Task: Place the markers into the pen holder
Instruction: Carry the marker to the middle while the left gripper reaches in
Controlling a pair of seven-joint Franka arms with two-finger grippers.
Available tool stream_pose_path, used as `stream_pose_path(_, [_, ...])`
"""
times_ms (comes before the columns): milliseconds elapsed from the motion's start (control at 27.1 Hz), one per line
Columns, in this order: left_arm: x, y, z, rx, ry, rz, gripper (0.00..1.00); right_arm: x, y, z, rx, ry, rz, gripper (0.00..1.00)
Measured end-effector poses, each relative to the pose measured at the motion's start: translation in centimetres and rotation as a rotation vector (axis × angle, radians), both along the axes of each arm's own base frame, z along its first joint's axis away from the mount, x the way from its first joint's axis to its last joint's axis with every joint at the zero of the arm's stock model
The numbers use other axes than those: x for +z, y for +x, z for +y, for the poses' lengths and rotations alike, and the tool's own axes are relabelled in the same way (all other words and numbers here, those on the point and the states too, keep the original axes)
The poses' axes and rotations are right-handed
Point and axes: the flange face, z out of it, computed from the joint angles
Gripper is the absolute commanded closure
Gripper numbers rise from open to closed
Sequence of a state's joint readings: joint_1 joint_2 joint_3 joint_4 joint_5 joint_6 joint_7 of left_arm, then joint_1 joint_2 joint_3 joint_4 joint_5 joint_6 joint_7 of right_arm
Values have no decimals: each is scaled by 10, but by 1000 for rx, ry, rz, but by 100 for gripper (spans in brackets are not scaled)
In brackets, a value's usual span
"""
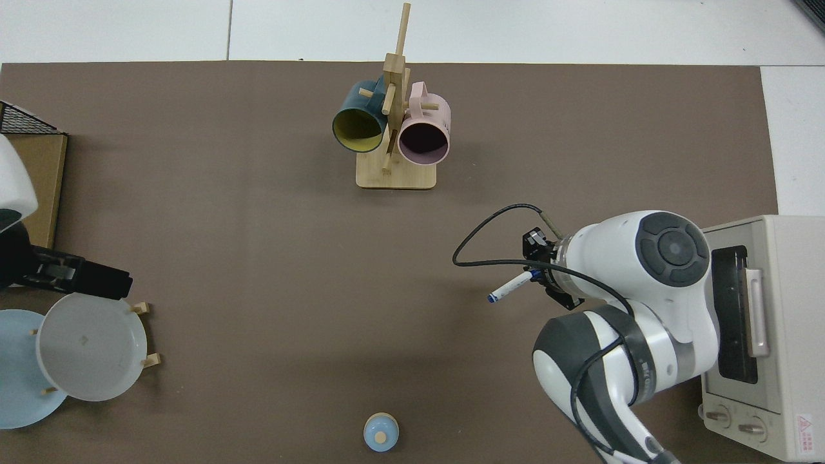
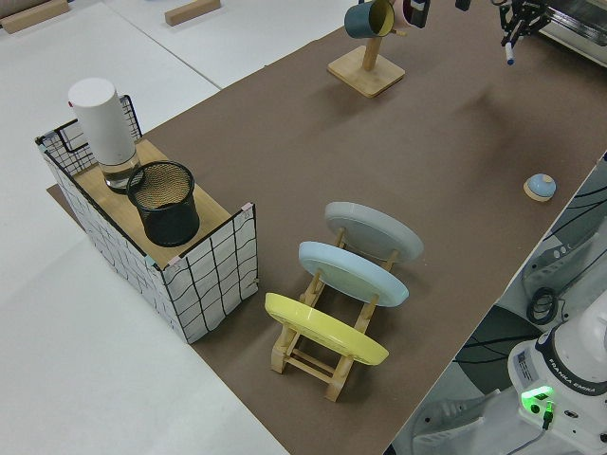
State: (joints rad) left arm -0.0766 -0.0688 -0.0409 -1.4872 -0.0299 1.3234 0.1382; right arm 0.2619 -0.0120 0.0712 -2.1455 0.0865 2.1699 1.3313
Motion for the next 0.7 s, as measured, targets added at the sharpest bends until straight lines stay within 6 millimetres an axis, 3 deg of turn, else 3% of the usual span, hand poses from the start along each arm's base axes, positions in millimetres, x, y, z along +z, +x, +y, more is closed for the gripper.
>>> stream_pose_path(259, [0,0,0,0,0,0,0,26,-12,52,-7,5,7,100])
stream_pose_path(702, [0,0,-1,9,1,0,0,97,-20,98,-13,55,31,100])
